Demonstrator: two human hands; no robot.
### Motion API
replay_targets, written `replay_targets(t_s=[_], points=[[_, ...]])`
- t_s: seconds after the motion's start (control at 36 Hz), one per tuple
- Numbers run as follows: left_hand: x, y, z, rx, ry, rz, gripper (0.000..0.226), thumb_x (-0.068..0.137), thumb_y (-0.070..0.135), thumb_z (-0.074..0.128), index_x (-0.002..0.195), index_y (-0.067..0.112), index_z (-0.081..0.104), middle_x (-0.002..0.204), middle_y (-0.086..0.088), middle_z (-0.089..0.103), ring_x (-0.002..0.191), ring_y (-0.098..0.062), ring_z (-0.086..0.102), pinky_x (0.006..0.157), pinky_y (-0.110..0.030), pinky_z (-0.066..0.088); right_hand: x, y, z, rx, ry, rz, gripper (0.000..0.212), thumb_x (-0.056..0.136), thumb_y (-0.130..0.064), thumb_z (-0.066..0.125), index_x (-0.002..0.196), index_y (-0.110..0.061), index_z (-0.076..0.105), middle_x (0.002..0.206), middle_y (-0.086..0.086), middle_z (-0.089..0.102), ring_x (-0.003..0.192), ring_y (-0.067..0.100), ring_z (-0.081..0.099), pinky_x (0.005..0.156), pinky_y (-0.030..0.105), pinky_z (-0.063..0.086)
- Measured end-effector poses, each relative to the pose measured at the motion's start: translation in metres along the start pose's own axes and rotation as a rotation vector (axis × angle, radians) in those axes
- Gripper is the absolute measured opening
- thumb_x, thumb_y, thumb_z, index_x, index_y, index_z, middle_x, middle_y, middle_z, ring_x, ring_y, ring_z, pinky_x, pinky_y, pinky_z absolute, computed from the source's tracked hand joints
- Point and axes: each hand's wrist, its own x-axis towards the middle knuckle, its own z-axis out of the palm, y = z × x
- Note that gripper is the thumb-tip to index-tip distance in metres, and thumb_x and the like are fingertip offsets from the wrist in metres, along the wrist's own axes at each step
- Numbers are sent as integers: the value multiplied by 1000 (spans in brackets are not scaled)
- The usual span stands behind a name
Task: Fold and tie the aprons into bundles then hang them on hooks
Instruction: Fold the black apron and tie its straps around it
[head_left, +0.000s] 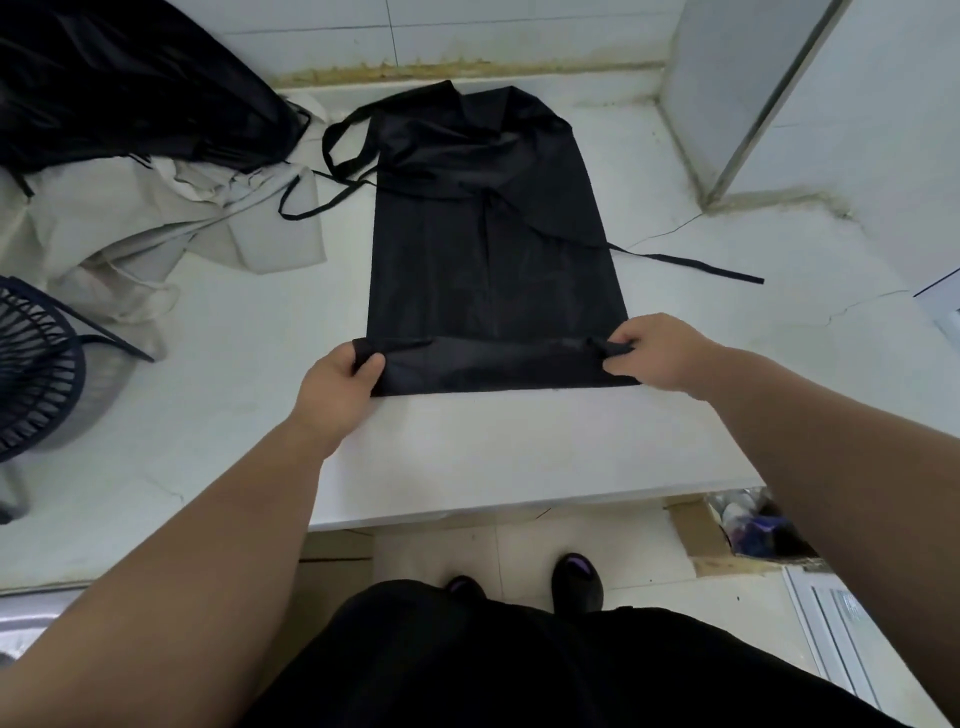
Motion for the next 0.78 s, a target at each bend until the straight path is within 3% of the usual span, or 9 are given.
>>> replay_targets(t_s=[0.08,0.17,0.25,0.39,0.44,0.5,0.56,0.64,0.78], points=[[6,2,7,91,78,-35,31,101,29,43,126,16,56,112,1,61,103,-23,55,89,-34,45,7,8,-3,150,76,112,20,88,-21,64,71,-13,57,67,3,50,61,17,47,54,26,36],[15,3,14,216,168,-81,24,100,30,42,110,13,55,99,-4,59,89,-25,52,75,-33,41,15,16,2,12,132,172,38,93,-28,56,63,-9,44,66,7,45,69,27,46,62,29,35],[20,4,22,275,231,-111,21,99,32,44,103,13,53,98,-5,59,86,-26,50,71,-33,39,23,23,9,-15,178,199,32,95,-28,51,73,-6,48,74,9,49,76,29,48,67,31,36],[10,5,33,472,395,-119,39,96,24,52,131,10,45,134,-16,43,120,-36,41,87,-43,40,24,14,26,-113,297,277,14,93,-24,47,100,-12,46,95,7,52,93,32,52,78,36,40],[5,8,43,552,450,85,47,92,16,56,136,6,43,142,-19,39,125,-40,38,95,-48,39,21,8,35,-310,423,224,28,92,-19,49,118,-12,45,112,11,53,103,34,53,85,39,39],[5,16,56,626,374,488,44,90,18,54,132,4,52,138,-21,48,123,-41,46,97,-50,41,22,1,49,-449,499,-49,37,92,-28,43,124,-12,51,117,15,56,102,37,56,87,41,41],[3,27,72,745,74,686,47,96,33,43,139,14,48,149,-14,40,136,-34,38,109,-51,33,24,-9,62,-431,383,-314,53,90,-42,33,127,-12,56,125,21,55,103,40,57,94,48,42],[0,29,87,927,-318,507,58,100,54,18,153,35,7,162,6,-5,148,-16,-9,118,-45,-7,25,-19,77,-526,11,-346,62,96,-54,16,150,-24,24,157,10,18,139,33,25,118,45,10],[12,11,65,1041,-295,421,68,91,68,11,150,40,-9,159,9,-18,146,-14,-19,118,-41,-12,27,-2,69,-605,-24,-245,79,88,-70,13,152,-25,2,160,4,-2,145,27,5,119,38,-3]])
